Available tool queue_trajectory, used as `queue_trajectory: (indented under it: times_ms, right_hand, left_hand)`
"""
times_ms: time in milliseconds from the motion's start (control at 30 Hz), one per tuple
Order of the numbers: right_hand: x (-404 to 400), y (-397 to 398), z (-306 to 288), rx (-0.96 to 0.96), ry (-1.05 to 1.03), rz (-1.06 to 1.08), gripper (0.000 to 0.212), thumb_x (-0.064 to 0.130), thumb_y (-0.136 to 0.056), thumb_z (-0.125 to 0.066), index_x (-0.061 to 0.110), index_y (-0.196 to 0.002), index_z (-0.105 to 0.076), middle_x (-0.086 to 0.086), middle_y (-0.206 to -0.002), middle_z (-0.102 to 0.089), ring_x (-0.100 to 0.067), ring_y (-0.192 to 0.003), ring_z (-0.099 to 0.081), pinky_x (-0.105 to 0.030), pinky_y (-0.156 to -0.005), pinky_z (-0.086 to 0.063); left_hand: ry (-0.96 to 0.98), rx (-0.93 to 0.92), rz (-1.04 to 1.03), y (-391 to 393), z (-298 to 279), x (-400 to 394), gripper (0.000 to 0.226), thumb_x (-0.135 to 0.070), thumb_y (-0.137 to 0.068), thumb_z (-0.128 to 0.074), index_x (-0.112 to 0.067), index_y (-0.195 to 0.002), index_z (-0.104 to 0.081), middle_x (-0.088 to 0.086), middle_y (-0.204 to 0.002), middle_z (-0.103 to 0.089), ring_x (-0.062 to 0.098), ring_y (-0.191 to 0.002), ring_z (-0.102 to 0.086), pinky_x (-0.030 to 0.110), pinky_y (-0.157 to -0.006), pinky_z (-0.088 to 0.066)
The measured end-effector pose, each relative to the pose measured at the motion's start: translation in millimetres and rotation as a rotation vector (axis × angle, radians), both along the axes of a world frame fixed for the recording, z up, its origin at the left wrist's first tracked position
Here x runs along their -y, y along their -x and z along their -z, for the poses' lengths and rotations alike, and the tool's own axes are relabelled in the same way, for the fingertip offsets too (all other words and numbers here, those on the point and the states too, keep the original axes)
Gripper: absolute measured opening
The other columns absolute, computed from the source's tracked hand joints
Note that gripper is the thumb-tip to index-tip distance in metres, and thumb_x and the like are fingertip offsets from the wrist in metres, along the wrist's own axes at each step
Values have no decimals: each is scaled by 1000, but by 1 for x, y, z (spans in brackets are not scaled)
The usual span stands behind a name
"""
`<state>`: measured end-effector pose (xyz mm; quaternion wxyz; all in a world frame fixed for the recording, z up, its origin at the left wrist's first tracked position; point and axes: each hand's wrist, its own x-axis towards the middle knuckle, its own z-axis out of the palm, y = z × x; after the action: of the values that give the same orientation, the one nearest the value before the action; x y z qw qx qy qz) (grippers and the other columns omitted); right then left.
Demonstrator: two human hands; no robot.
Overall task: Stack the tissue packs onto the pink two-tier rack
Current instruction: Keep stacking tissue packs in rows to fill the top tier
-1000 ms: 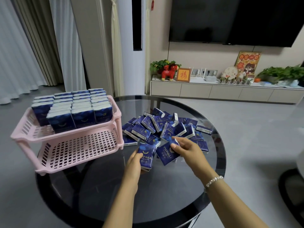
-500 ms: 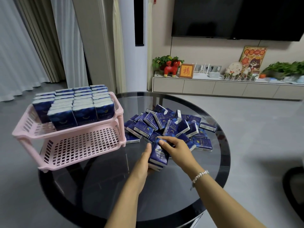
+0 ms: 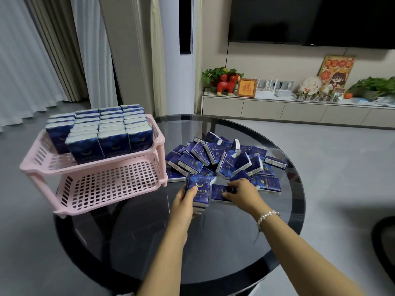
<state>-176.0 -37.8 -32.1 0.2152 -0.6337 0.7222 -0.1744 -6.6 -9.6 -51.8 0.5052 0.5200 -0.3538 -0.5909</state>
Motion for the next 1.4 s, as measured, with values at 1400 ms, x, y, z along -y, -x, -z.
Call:
queue_trajectory:
  times_ms: [1400]
  right_hand:
    - [-44,-42,-18,964,319,82,7,21,-88,-63,25,-83,-66,2,-82,-68,-12,-73,-59,-26,-69,-51]
  left_hand:
    - [111,-29,276,2,-1,-21,70,-70,-72,-52,-31,-131,-53,-3,-125,-65,12,-114,-60,35,-101,-44]
